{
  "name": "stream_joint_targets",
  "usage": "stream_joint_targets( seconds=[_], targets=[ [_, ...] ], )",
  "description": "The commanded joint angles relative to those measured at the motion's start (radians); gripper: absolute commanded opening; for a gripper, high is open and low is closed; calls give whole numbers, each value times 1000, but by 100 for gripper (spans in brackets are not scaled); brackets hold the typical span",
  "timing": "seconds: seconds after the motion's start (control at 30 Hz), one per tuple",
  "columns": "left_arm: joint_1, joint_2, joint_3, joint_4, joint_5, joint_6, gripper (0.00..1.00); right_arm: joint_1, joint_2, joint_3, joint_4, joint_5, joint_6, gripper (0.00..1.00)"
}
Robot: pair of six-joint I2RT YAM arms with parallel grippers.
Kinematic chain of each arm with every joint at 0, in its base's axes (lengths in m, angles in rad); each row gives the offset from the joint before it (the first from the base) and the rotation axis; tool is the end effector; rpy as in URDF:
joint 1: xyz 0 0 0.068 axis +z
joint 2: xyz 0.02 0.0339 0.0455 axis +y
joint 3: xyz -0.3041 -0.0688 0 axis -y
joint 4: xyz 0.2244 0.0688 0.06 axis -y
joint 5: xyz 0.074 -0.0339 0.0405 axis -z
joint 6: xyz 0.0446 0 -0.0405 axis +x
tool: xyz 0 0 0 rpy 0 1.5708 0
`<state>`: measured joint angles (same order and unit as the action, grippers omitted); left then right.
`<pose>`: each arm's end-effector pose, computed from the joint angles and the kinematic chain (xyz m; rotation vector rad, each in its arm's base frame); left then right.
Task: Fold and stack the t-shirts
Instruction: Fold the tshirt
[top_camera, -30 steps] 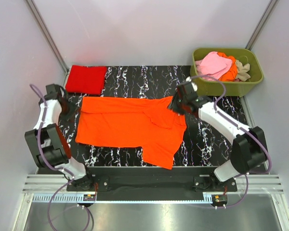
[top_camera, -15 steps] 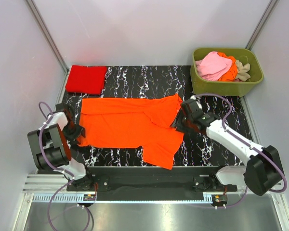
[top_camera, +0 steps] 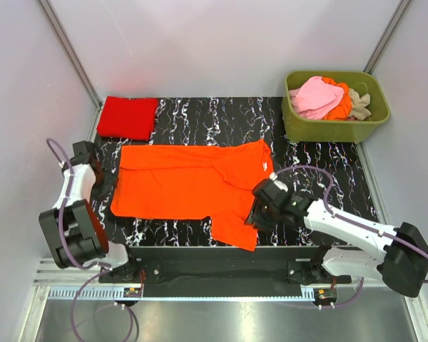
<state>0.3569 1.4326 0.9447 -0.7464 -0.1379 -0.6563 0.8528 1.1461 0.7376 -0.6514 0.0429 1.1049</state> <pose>0.2260 0.0908 0.2510 -1.3805 2.4205 0.1197 0.1215 0.1361 0.2531 0.3632 2.7426 0.5664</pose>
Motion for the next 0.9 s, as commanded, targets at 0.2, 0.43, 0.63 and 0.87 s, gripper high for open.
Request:
stream_joint_targets(
  seconds=[0.2,0.43,0.63,0.87],
  targets=[
    [-3,-191,-47,-22,52,-85,59,239,15,-69,-89,113,303,44],
    [-3,-259,-43,-27,66,-94,59,302,67,-86,-83,181,392,45],
    [-3,-244,-66,-25,64,-74,61,304,99,-99,-67,181,424,46],
    [-3,-231,-64,-24,69,-62,61,302,116,-152,4,161,480,46]
  ],
)
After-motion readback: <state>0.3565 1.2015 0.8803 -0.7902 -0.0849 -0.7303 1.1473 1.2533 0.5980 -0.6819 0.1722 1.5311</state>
